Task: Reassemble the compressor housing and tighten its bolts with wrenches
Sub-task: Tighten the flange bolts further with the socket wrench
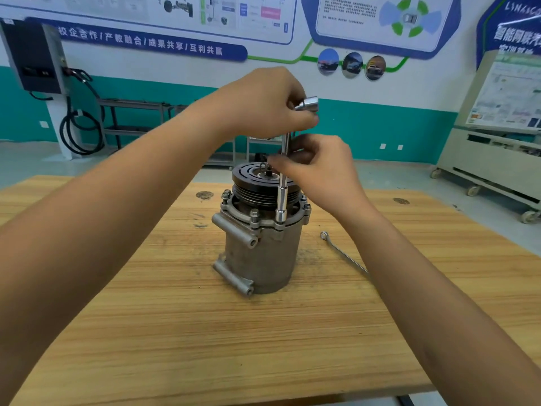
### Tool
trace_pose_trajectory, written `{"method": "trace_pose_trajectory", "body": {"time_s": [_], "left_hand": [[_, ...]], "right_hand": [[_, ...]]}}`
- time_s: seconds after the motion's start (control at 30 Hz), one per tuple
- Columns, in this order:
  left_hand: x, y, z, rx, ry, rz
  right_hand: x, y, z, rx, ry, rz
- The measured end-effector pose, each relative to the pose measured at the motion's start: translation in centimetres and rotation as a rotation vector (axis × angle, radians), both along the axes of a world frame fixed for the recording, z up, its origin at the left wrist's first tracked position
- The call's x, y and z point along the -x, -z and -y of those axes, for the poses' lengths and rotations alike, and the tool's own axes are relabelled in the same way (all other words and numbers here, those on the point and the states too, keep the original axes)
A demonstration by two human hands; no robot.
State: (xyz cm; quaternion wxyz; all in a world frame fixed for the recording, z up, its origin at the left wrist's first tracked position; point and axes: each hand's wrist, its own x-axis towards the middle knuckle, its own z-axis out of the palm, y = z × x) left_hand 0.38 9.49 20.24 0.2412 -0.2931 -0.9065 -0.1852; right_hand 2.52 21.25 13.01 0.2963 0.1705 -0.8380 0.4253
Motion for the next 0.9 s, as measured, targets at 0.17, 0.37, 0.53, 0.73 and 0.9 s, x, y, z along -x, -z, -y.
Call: {"method": "trace_pose_trajectory", "body": {"time_s": [0.17, 0.37, 0.53, 0.73, 0.9], "left_hand": [[-0.7, 0.1, 1.1, -0.185, 0.271, 0.300], [0.1, 0.9, 1.8, -0.511, 0.359, 0.519], [0.6, 1.3, 1.3, -0.879, 0.399, 0.783], [0.1, 0.6, 0.5, -0.483, 0.193, 0.461], [-1.6, 0.3, -0.3, 0.025, -0.022, -0.074]], "right_hand": [[0.0, -0.3, -0.6, 0.068, -0.174, 0.111], [-0.2, -0.3, -1.0, 0.110, -0.124, 0.065], [-0.2, -0.4, -0.5, -0.026, -0.003, -0.038], [-0.3, -0.1, -0.9, -0.016, -0.234, 0.144], [0.1, 0.0, -1.0, -0.074, 0.082, -0.045]]}}
